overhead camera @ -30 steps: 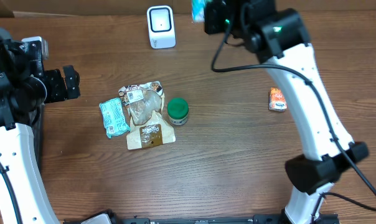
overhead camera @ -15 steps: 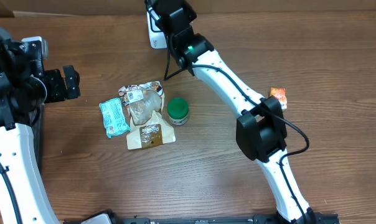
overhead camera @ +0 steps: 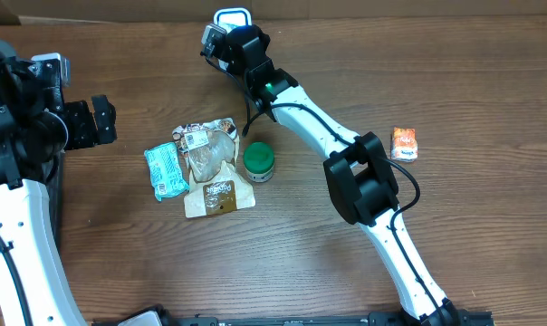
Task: Scan the item barcode
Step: 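Carry the green tissue pack with the right gripper to the white scanner, then move the tissue pack right and set it beside the Kleenex pack, then reach the right gripper to the green-lidded jar and grasp it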
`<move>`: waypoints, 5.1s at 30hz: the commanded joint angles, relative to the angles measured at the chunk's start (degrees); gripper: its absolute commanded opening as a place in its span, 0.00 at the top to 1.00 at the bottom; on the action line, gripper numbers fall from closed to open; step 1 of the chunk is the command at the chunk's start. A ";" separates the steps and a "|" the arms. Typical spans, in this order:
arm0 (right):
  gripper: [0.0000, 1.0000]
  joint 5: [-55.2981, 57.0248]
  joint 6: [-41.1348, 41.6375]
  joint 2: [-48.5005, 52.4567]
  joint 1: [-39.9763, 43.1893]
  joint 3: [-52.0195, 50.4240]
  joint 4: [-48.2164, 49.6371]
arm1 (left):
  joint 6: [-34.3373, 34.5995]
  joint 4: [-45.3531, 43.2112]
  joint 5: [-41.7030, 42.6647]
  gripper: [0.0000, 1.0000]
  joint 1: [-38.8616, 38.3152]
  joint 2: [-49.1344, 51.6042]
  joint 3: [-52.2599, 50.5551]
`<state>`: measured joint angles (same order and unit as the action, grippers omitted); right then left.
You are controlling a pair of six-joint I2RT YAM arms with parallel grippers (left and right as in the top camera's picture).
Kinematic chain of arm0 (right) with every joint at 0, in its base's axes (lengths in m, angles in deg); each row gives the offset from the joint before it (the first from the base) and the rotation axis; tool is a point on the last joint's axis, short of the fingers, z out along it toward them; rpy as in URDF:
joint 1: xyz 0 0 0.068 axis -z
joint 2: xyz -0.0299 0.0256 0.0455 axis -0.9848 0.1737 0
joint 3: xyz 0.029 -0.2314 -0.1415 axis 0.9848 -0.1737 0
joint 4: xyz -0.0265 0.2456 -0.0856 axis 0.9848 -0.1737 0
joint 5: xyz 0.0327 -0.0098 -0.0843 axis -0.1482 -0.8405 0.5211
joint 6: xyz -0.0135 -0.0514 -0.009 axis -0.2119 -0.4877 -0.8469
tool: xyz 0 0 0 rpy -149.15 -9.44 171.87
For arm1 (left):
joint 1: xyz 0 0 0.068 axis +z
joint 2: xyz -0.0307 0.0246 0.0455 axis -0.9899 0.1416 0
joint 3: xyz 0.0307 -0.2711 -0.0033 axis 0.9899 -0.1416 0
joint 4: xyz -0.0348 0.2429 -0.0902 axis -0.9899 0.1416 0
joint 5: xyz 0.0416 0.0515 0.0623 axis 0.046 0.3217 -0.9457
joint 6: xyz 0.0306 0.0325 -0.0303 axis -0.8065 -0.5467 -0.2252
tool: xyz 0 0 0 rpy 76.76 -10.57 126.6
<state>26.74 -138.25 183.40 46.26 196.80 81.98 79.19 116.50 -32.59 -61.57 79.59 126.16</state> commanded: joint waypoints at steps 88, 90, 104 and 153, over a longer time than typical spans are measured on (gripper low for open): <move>0.60 -19.93 73.81 -37.73 38.21 -35.39 -65.99 | -1.27 -0.04 0.70 0.00 -0.07 -0.11 0.50; 0.59 -19.98 73.77 -37.73 38.21 -32.48 -68.78 | -1.27 -0.04 0.68 0.01 -0.07 -0.11 0.50; 0.59 -38.99 66.38 -37.70 26.99 -28.09 -65.09 | -1.27 -0.04 0.70 0.00 -0.07 -0.11 0.50; 0.26 -23.74 42.64 -29.97 -5.79 -32.89 -49.46 | -1.27 -0.02 0.70 0.00 -0.07 -0.11 0.50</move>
<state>3.44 -95.87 153.24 40.25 164.13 31.91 79.19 116.48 -32.59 -61.57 79.59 126.16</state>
